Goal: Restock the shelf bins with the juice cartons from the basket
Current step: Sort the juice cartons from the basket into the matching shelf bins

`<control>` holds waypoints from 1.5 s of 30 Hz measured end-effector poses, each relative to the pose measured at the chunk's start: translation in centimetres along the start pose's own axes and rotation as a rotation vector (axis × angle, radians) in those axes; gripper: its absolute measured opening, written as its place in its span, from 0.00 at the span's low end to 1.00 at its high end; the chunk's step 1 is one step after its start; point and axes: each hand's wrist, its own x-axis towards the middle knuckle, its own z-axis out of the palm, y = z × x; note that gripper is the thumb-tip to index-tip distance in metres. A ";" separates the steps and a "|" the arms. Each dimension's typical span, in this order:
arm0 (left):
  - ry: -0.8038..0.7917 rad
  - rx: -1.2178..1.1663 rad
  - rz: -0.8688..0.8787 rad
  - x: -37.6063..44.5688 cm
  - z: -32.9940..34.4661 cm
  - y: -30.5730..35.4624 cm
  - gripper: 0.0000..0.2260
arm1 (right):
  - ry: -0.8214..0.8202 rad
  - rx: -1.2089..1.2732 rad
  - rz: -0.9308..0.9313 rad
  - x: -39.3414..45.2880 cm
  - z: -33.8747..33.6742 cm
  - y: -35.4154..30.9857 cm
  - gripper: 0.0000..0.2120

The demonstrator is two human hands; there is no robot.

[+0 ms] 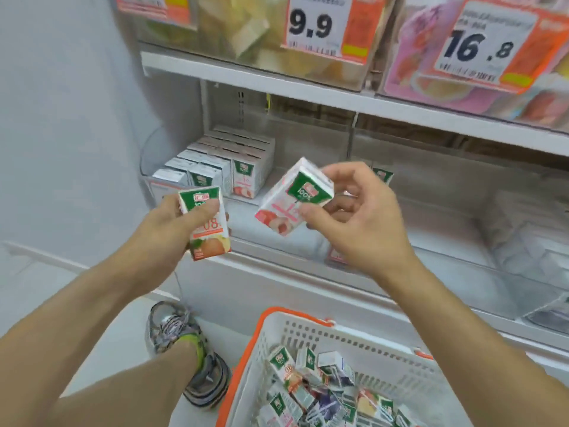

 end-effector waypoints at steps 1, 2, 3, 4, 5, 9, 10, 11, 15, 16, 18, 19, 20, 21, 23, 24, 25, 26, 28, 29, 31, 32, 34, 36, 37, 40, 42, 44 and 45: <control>0.016 -0.059 -0.042 0.6 -0.9 -0.5 0.19 | 0.018 -0.050 -0.045 1.8 0.8 -0.4 0.16; 0.015 -0.062 -0.067 0.9 -1.7 -0.9 0.17 | 0.027 -0.099 -0.073 3.5 1.7 -0.5 0.15; 0.004 -0.031 -0.083 1.1 -2.3 -1.5 0.17 | 0.020 -0.150 -0.081 5.2 2.7 -0.5 0.14; -0.009 0.007 -0.085 1.1 -2.6 -2.1 0.16 | -0.002 -0.213 -0.070 6.8 3.6 -0.3 0.14; -0.017 0.041 -0.082 1.1 -2.9 -2.4 0.16 | -0.031 -0.275 -0.052 8.1 4.6 -0.1 0.14; 0.061 0.107 -0.039 1.8 -3.6 -3.2 0.15 | -0.174 -0.439 -0.004 11.9 8.4 1.0 0.15; 0.079 0.109 -0.031 2.1 -3.6 -3.2 0.15 | -0.220 -0.465 0.005 12.4 9.3 1.1 0.15; 0.098 0.102 -0.023 2.2 -3.6 -3.2 0.14 | -0.269 -0.485 0.011 12.9 10.2 1.2 0.15; 0.113 0.036 -0.001 2.8 -3.7 -3.2 0.15 | -0.400 -0.568 0.051 13.8 13.6 2.3 0.15; 0.106 0.014 0.003 2.9 -3.7 -3.2 0.16 | -0.410 -0.580 0.061 13.9 14.3 2.7 0.15; 0.096 -0.022 0.002 3.2 -3.8 -3.3 0.16 | -0.407 -0.580 0.105 14.2 15.3 3.3 0.12; 0.093 -0.022 -0.002 3.1 -3.8 -3.3 0.15 | -0.410 -0.558 0.142 14.3 15.5 3.5 0.09; 0.087 -0.015 -0.001 3.1 -3.9 -3.4 0.15 | -0.423 -0.514 0.183 14.2 15.6 3.6 0.07; 0.083 -0.001 -0.002 3.1 -4.0 -3.5 0.15 | -0.442 -0.457 0.223 14.2 15.5 3.6 0.04; 0.075 0.010 0.000 3.1 -4.2 -3.6 0.15 | -0.477 -0.359 0.286 14.0 15.0 3.5 0.06; 0.071 0.005 0.005 3.1 -4.2 -3.6 0.16 | -0.490 -0.321 0.311 13.7 14.6 3.2 0.07; 0.067 -0.001 0.010 3.1 -4.2 -3.6 0.16 | -0.495 -0.298 0.322 13.4 14.1 2.9 0.08; 0.060 -0.006 0.019 3.0 -4.1 -3.5 0.16 | -0.487 -0.288 0.311 13.1 13.5 2.4 0.09; 0.042 -0.012 0.043 2.7 -3.5 -2.9 0.17 | -0.461 -0.289 0.259 12.0 11.8 1.2 0.14; 0.024 -0.026 0.053 2.4 -3.1 -2.5 0.17 | -0.471 -0.284 0.233 11.4 10.8 0.5 0.16; -0.037 -0.067 0.072 2.1 -2.1 -1.9 0.16 | -0.573 -0.279 0.179 9.9 8.3 -0.8 0.19; -0.071 -0.080 0.083 2.0 -1.5 -1.6 0.16 | -0.640 -0.300 0.154 9.0 6.9 -1.4 0.20; -0.148 -0.093 0.115 1.8 -0.1 -1.1 0.16 | -0.702 -0.368 0.114 7.1 4.2 -2.3 0.21; -0.260 -0.070 0.154 1.4 1.7 -0.8 0.16 | -0.651 -0.370 0.107 5.3 1.9 -2.6 0.23; -0.310 -0.050 0.175 1.2 2.8 -0.6 0.16 | -0.604 -0.345 0.112 4.5 0.8 -2.6 0.23; -0.393 -0.030 0.219 0.8 6.1 -0.3 0.15 | -0.467 -0.245 0.121 2.6 -3.0 -2.0 0.21; -0.402 -0.024 0.271 0.8 8.4 -0.3 0.17 | -0.381 -0.182 0.125 1.3 -5.9 -1.4 0.21; -0.307 0.021 0.326 0.9 10.6 -0.2 0.18 | -0.289 -0.138 0.141 0.1 -8.9 -0.7 0.23; -0.233 0.089 0.364 1.0 11.4 -0.2 0.17 | -0.232 -0.113 0.149 -0.4 -10.2 -0.4 0.23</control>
